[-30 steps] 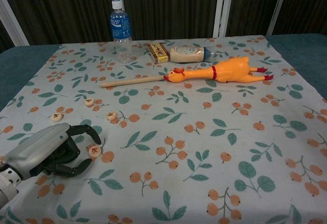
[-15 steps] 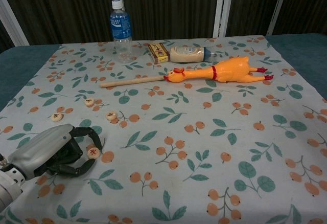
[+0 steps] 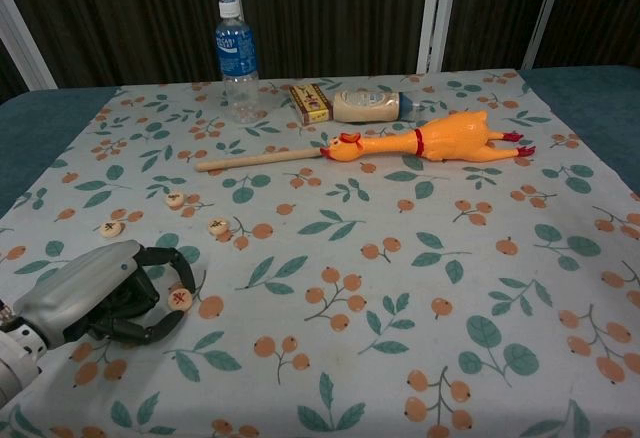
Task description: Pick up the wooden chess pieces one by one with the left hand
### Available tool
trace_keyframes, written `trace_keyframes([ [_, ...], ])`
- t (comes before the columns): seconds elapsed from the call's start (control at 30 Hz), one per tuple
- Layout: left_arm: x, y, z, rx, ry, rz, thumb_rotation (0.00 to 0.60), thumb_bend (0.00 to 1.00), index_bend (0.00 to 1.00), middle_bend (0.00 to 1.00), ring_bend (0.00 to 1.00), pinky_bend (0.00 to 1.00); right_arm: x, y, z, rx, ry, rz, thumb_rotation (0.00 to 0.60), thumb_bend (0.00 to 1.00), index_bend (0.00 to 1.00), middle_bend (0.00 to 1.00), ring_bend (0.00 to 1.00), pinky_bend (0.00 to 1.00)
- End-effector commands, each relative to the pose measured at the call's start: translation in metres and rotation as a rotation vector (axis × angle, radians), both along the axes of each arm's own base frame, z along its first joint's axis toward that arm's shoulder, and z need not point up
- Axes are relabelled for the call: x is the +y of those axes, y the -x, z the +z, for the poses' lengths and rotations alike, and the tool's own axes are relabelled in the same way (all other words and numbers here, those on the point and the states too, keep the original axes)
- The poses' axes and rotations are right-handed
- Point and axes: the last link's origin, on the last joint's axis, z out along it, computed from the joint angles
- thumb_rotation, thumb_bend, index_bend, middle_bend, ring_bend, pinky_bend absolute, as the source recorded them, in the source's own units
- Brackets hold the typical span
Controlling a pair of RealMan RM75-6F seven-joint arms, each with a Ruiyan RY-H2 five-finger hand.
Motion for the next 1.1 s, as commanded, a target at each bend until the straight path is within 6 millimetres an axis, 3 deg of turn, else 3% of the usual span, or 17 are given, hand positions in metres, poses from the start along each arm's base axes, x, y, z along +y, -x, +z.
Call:
trace_keyframes([
  [0.03, 0.001, -0.001, 0.005, -0.008, -0.013, -0.006, 0.6, 0.41, 0.53, 1.0, 1.0, 1.0, 0.0, 0.0, 0.0, 0.0, -0.001, 0.0, 0.6, 0.13, 0.0, 0.0, 0.0, 0.0],
  [0.23, 0.012, 0.002, 0.029, -0.007, -0.084, -0.01, 0.6, 0.41, 0.54, 1.0, 1.0, 1.0, 0.0, 0.0, 0.001, -0.005, 0.002, 0.001, 0.6, 0.13, 0.0, 0.0, 0.0, 0.0],
  [0.5, 0.022, 0.035, 0.061, 0.022, -0.121, 0.095, 0.6, 0.41, 0.53, 1.0, 1.0, 1.0, 0.001, 0.0, 0.001, -0.004, 0.003, 0.001, 0.6, 0.13, 0.0, 0.0, 0.0, 0.0],
  [0.67, 0.023, 0.047, 0.062, 0.029, -0.109, 0.128, 0.6, 0.41, 0.53, 1.0, 1.0, 1.0, 0.0, 0.0, 0.0, -0.001, 0.002, -0.001, 0.6, 0.13, 0.0, 0.0, 0.0, 0.0],
  [1.1, 0.021, 0.053, 0.054, 0.029, -0.091, 0.14, 0.6, 0.4, 0.51, 1.0, 1.0, 1.0, 0.0, 0.0, -0.001, -0.001, 0.001, -0.002, 0.6, 0.13, 0.0, 0.0, 0.0, 0.0],
])
